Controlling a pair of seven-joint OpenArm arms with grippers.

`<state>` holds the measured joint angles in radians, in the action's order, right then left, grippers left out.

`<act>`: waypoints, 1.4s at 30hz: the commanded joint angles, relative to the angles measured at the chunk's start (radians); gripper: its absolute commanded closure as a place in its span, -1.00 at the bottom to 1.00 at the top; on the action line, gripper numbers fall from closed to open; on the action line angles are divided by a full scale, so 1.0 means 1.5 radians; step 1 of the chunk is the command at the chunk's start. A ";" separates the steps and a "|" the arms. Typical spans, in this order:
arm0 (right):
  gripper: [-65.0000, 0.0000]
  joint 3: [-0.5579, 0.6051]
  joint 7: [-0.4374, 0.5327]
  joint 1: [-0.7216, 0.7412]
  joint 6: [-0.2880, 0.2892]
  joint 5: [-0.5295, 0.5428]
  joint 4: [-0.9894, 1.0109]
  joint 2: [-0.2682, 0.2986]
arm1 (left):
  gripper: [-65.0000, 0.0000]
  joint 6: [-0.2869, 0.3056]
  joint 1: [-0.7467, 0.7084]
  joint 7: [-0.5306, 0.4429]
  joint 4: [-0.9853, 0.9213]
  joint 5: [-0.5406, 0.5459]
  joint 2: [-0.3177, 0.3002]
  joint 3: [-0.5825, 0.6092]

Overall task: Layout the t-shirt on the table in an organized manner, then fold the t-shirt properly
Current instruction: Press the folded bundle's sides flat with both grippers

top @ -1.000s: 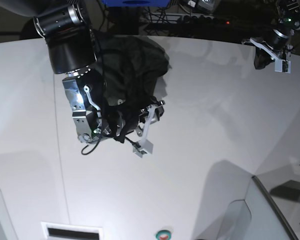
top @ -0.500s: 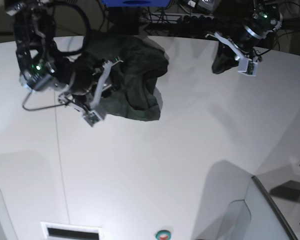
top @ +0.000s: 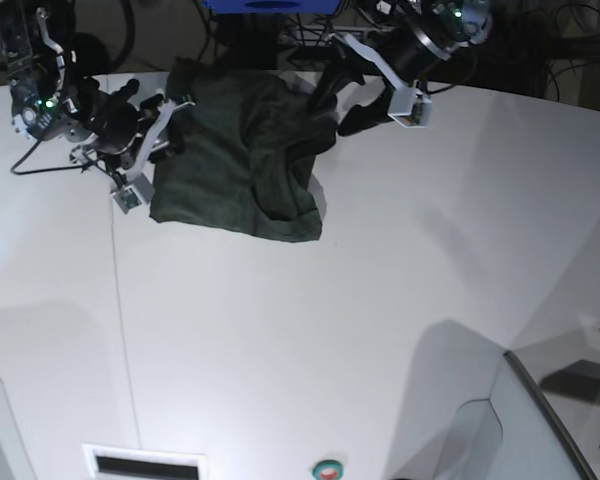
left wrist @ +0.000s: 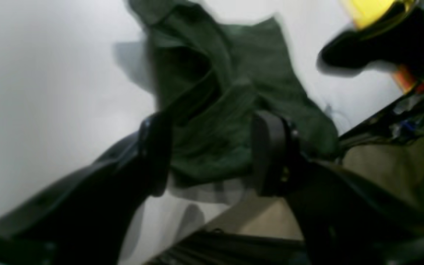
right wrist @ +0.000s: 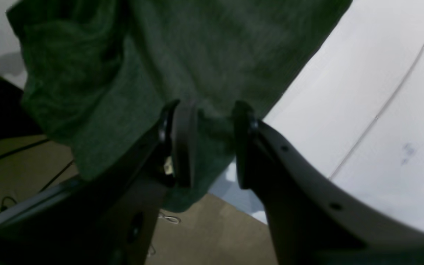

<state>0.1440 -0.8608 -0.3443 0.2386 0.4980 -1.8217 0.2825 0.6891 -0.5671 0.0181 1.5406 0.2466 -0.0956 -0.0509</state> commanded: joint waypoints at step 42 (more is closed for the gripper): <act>0.52 -0.001 0.014 0.012 0.001 0.010 -0.009 0.003 | 1.00 -0.029 0.097 -0.017 -0.105 0.012 -0.010 0.001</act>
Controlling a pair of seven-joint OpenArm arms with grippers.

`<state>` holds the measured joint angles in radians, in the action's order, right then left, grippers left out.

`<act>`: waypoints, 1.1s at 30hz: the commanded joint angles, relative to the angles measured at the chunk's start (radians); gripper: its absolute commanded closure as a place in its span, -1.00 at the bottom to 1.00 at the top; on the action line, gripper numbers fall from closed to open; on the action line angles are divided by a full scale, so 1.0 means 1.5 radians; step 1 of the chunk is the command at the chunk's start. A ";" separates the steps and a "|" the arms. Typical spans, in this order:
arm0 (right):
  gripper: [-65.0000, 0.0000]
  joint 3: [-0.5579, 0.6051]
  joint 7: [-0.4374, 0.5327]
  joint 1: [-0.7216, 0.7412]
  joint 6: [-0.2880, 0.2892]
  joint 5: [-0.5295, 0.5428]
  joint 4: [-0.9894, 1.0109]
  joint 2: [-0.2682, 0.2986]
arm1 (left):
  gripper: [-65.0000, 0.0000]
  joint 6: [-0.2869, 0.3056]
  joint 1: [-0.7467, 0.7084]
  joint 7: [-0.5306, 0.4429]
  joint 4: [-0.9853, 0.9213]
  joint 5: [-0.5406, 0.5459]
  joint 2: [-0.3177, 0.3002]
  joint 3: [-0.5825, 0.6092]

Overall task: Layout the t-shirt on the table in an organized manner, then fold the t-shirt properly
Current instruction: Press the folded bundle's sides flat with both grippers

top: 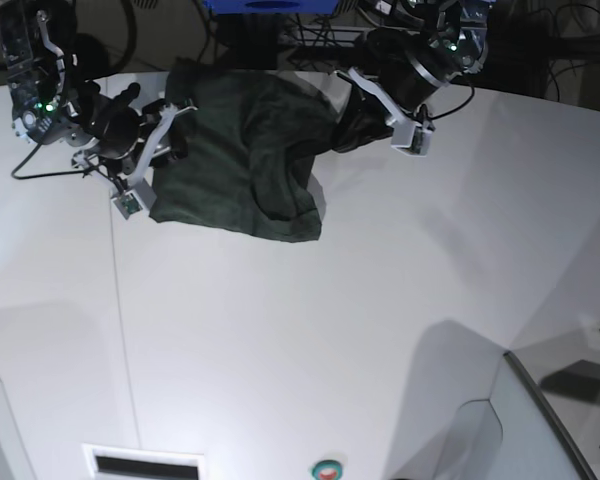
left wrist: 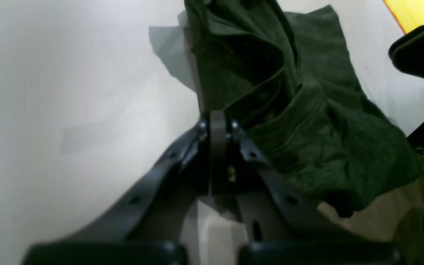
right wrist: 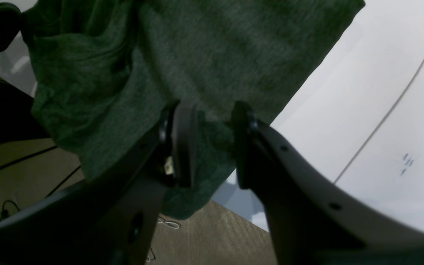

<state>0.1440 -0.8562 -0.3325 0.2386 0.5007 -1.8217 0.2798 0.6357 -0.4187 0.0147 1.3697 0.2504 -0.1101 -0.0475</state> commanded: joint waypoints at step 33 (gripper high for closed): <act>0.52 0.014 0.005 -0.036 0.007 0.008 -0.015 0.005 | 1.00 0.006 -0.076 0.035 0.083 0.008 -0.005 -0.101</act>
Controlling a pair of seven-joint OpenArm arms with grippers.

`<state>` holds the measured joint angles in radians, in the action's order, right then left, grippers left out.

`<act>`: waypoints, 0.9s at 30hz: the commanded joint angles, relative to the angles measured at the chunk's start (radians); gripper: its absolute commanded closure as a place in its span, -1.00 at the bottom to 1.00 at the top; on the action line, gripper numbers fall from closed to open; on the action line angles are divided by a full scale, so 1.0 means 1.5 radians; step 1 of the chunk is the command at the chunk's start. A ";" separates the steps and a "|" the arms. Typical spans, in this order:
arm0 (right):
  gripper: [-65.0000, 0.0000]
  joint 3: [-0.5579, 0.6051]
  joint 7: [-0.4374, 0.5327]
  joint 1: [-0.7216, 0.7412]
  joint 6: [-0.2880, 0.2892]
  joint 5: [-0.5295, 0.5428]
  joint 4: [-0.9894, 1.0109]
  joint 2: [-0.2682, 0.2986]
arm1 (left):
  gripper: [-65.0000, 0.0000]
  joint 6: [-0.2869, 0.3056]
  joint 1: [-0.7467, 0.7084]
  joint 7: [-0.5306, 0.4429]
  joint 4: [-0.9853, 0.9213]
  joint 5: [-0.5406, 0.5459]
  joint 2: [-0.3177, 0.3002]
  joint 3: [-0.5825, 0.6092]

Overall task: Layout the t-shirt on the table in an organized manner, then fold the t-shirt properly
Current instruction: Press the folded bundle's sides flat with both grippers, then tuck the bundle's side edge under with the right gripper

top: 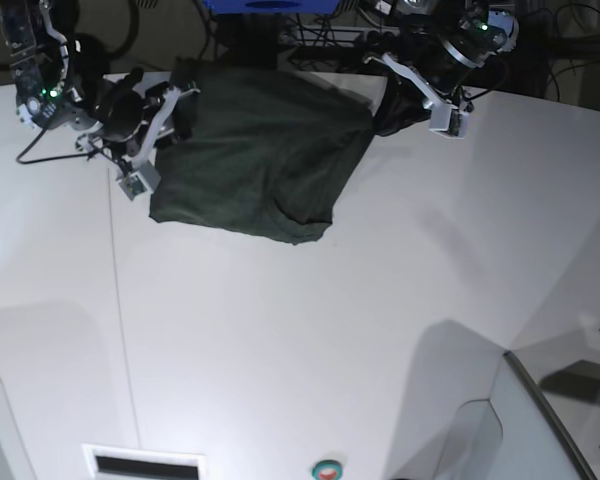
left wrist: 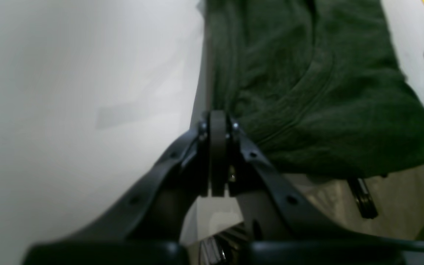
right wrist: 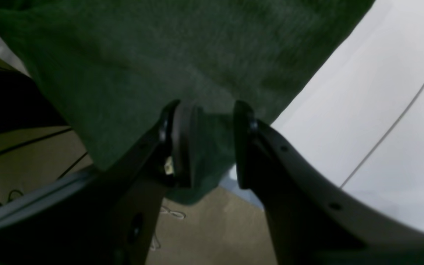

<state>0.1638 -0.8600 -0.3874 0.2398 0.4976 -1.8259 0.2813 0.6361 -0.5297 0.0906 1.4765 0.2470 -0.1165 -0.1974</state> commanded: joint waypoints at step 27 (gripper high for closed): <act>0.51 0.036 -0.034 0.097 0.023 0.010 0.014 0.001 | 1.00 0.006 -0.048 0.007 0.100 0.011 -0.009 -0.117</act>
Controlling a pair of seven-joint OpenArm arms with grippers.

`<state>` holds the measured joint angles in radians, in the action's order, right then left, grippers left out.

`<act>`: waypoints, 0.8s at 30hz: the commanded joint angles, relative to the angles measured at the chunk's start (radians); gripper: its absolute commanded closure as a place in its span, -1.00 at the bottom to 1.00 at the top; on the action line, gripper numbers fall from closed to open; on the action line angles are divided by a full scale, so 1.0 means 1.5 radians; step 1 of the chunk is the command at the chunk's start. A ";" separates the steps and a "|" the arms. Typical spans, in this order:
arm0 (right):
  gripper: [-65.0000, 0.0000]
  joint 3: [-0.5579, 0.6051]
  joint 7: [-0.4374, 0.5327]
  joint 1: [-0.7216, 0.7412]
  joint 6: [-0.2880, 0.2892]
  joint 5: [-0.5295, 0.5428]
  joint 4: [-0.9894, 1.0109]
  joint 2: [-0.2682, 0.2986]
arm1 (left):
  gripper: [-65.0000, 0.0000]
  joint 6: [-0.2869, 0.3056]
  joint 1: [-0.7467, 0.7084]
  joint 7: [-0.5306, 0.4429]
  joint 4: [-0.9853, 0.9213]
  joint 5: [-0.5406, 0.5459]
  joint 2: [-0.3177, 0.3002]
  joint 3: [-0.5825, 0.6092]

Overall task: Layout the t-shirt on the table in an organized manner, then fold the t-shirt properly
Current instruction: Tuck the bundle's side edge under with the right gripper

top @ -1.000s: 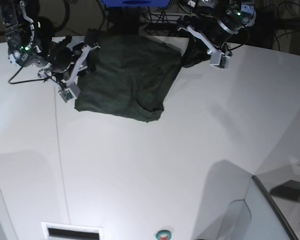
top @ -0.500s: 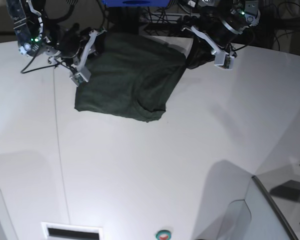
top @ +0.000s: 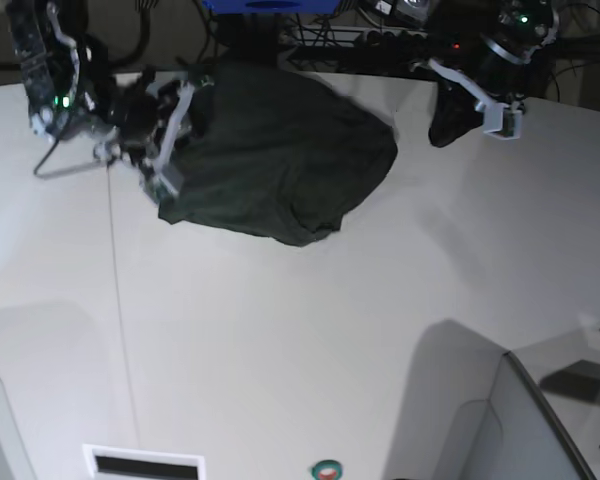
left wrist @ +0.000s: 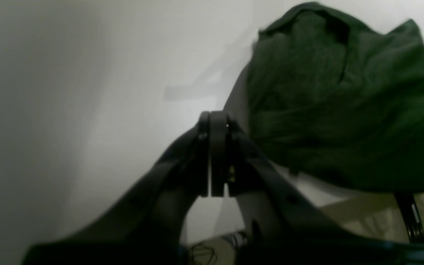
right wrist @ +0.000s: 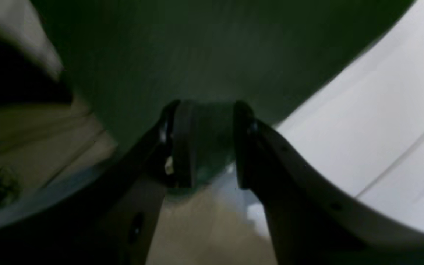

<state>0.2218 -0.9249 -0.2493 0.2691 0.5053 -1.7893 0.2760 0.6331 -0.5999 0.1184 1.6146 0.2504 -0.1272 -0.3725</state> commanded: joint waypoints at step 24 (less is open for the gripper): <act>0.52 0.033 0.006 -0.085 0.005 0.005 -0.077 0.001 | 1.00 -0.011 -0.034 0.055 -0.013 -0.099 0.015 -0.271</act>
<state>0.2691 -0.9325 -0.3817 0.2726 0.4896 -1.8889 0.2760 0.6033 -0.6453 0.2195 1.5814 0.0883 -0.1017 -0.7818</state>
